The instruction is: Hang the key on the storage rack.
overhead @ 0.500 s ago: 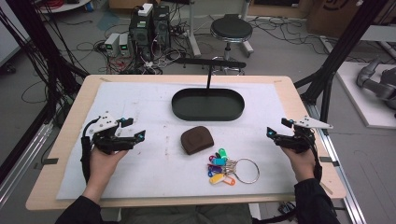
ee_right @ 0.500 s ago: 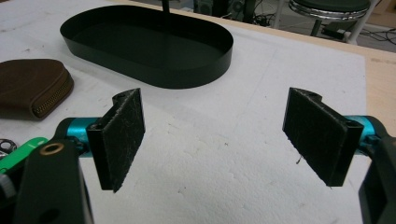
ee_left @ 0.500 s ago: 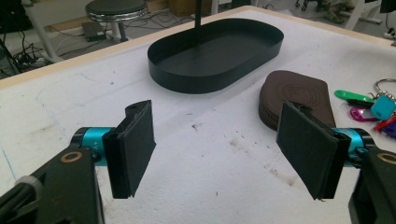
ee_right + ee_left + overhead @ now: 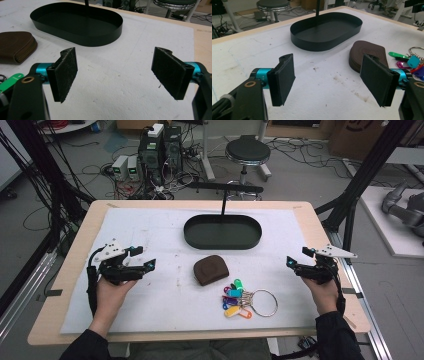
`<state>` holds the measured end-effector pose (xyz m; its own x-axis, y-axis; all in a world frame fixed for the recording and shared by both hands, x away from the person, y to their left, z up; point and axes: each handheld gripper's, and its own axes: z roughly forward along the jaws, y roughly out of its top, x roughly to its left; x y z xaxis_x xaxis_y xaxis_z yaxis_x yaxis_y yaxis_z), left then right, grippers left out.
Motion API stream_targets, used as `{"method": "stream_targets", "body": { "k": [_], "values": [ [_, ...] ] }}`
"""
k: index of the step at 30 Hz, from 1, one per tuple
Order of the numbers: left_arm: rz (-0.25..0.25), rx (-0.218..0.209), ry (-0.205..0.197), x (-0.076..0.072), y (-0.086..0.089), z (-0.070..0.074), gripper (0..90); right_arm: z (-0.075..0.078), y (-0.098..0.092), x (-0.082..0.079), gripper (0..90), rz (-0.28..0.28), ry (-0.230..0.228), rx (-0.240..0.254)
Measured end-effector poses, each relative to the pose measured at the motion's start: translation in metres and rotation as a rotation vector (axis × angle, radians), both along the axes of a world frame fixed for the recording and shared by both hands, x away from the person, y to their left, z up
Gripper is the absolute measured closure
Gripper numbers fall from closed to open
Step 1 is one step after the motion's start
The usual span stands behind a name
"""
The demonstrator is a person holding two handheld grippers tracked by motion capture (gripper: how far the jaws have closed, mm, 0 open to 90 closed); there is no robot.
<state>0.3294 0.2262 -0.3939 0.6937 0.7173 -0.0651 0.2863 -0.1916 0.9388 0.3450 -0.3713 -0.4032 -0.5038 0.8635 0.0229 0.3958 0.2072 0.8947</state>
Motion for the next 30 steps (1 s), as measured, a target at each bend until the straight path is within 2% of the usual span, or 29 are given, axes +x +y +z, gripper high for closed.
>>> {"method": "stream_targets", "body": {
  "k": [21,23,27,28,30],
  "values": [
    [-0.051,0.023,0.033,0.004,-0.029,-0.008,27.9,0.0,0.0,-0.001,22.2,0.004,-0.004,-0.005],
    [-0.057,0.024,0.036,0.004,-0.032,-0.009,27.9,0.0,0.0,-0.003,27.0,0.025,-0.008,-0.011],
    [-0.069,0.031,0.039,0.005,-0.039,-0.01,27.9,0.0,0.002,-0.006,28.6,0.056,0.005,-0.019],
    [-0.073,0.033,0.038,0.005,-0.041,-0.011,27.9,0.0,0.005,-0.009,33.9,0.077,0.014,-0.018],
    [-0.073,0.038,0.034,0.005,-0.042,-0.01,27.9,-0.001,0.007,-0.014,38.3,0.103,0.005,-0.005]
  ]
}}
